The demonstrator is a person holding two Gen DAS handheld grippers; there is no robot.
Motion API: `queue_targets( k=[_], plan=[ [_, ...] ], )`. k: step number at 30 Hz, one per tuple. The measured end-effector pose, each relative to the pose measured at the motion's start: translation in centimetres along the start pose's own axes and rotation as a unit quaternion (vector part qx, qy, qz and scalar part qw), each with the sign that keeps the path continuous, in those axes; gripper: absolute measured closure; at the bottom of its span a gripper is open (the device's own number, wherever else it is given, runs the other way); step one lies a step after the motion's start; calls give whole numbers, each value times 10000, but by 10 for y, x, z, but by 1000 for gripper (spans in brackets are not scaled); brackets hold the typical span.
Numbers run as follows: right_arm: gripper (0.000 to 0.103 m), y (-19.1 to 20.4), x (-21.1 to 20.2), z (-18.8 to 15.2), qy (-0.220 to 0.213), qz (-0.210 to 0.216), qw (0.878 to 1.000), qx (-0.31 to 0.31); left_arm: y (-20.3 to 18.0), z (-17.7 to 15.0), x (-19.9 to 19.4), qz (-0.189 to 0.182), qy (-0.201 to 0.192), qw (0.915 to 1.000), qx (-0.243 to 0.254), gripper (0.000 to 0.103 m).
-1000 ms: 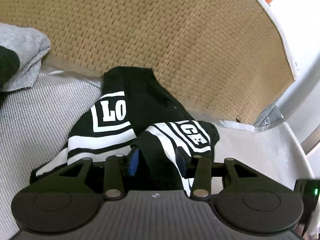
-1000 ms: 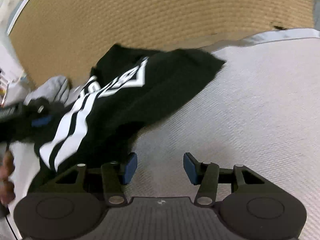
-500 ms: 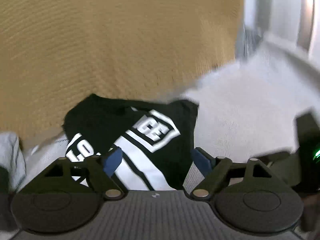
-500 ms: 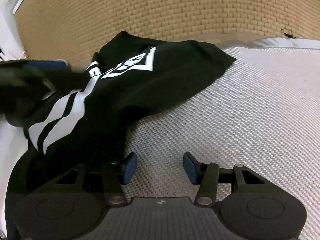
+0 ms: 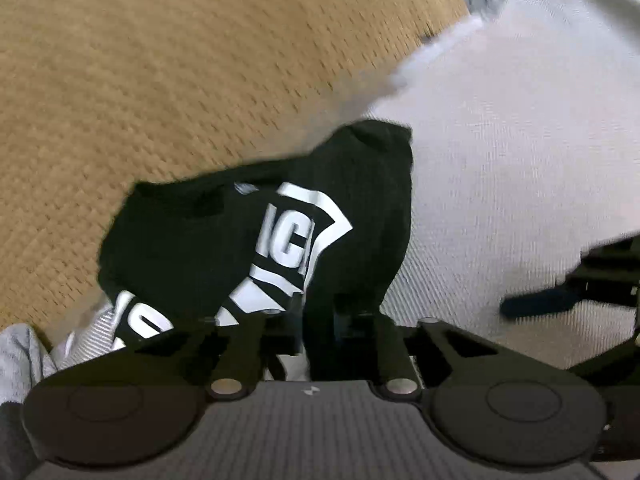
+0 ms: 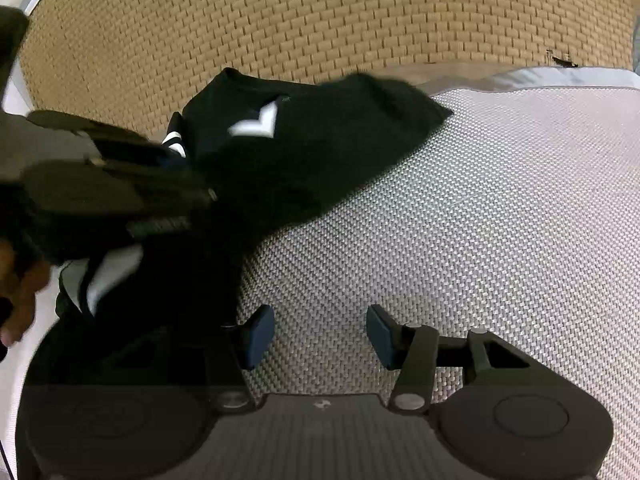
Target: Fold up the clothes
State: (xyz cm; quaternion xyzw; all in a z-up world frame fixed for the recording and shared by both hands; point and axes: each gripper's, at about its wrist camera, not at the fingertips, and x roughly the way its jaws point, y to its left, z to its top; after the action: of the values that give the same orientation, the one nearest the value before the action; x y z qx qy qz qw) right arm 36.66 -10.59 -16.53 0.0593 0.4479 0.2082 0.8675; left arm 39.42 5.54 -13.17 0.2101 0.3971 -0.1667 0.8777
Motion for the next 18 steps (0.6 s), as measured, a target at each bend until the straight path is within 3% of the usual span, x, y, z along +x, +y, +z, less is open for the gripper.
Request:
queue_targets(
  k=[2, 3, 5, 8, 9, 12, 15, 18],
  plan=[
    [47, 0, 0, 0, -6, 0, 10000, 3, 24, -2, -9, -256, -234, 9973, -653, 91],
    [47, -1, 0, 0, -6, 3, 10000, 12, 43, -6, -14, -519, -389, 9909, -1175, 91],
    [47, 0, 0, 0, -11, -2, 10000, 0, 85, -19, -21, -1005, -683, 9673, -2228, 91],
    [47, 1, 1, 0, -14, -27, 10000, -47, 145, -51, -22, -1396, -923, 9192, -3564, 91],
    [47, 2, 1, -1, -15, -32, 10000, -66, 161, -63, -19, -1398, -887, 9081, -3847, 91],
    [47, 2, 1, -2, -9, -16, 9999, -101, 191, -98, -4, -1228, -648, 8874, -4397, 89],
    [47, 3, 2, -1, 4, 9, 9999, -114, 204, -126, 3, -992, -449, 8684, -4837, 70],
    [47, 3, 0, -1, 5, 33, 9999, -137, 206, -135, -1, -1045, -455, 8591, -4989, 55]
  ],
)
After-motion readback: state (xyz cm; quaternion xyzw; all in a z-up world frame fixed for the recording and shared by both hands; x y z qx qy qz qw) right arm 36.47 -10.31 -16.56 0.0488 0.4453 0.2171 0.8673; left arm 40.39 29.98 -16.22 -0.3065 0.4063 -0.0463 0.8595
